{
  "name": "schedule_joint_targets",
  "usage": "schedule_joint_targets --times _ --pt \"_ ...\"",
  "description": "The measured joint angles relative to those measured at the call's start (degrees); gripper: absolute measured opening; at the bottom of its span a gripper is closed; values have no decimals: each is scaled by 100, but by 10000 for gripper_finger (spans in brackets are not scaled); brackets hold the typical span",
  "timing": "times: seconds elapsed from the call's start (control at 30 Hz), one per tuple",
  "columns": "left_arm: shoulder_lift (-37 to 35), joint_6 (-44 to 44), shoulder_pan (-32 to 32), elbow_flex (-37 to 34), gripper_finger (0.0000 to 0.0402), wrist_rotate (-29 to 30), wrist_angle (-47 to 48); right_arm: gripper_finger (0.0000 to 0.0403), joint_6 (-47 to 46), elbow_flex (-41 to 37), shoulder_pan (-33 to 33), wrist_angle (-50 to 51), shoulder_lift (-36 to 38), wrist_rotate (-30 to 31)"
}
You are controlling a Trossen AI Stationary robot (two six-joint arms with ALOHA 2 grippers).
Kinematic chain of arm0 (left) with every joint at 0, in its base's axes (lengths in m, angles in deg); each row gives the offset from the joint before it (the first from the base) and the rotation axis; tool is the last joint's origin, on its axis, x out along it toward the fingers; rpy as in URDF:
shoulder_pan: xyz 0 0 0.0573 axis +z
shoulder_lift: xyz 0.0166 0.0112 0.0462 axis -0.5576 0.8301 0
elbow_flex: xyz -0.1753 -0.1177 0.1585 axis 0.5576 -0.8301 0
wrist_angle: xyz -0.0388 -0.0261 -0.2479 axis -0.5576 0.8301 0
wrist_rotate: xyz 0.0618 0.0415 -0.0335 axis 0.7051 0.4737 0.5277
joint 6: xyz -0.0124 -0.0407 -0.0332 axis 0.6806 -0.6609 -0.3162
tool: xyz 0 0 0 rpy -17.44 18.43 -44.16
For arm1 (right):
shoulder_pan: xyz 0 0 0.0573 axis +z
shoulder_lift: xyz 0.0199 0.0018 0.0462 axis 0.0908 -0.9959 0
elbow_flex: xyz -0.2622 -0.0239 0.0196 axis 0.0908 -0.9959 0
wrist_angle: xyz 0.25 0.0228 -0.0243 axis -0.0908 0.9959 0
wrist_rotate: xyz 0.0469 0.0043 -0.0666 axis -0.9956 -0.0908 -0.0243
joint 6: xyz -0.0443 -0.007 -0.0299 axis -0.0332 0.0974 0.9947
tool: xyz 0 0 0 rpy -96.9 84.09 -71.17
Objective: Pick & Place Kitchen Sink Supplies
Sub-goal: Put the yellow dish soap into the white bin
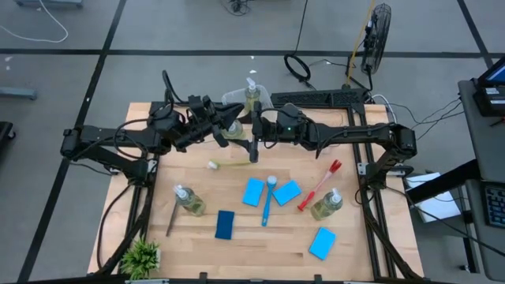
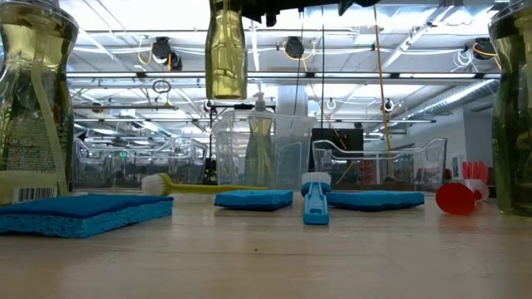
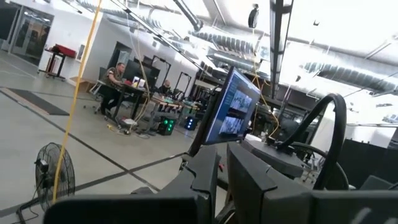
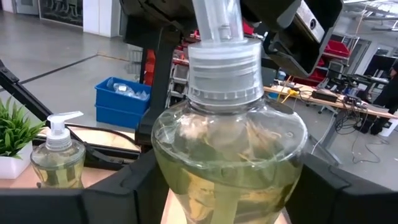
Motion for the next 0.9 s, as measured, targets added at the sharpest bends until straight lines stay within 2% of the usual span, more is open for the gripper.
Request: schedule_joint_targets --times 0.13,0.6,0.73,0.9 --pt "0 0 0 0 35 0 -11 222 20 0 2 -39 0 9" --pt "-2 628 2 0 37 7 -147 220 63 0 7 -117 4 300" --pt "-2 870 0 0 63 -4 -149 220 61 0 7 -113 7 302" --pt "-2 1086 0 0 128 5 -161 219 19 0 4 -84 7 321"
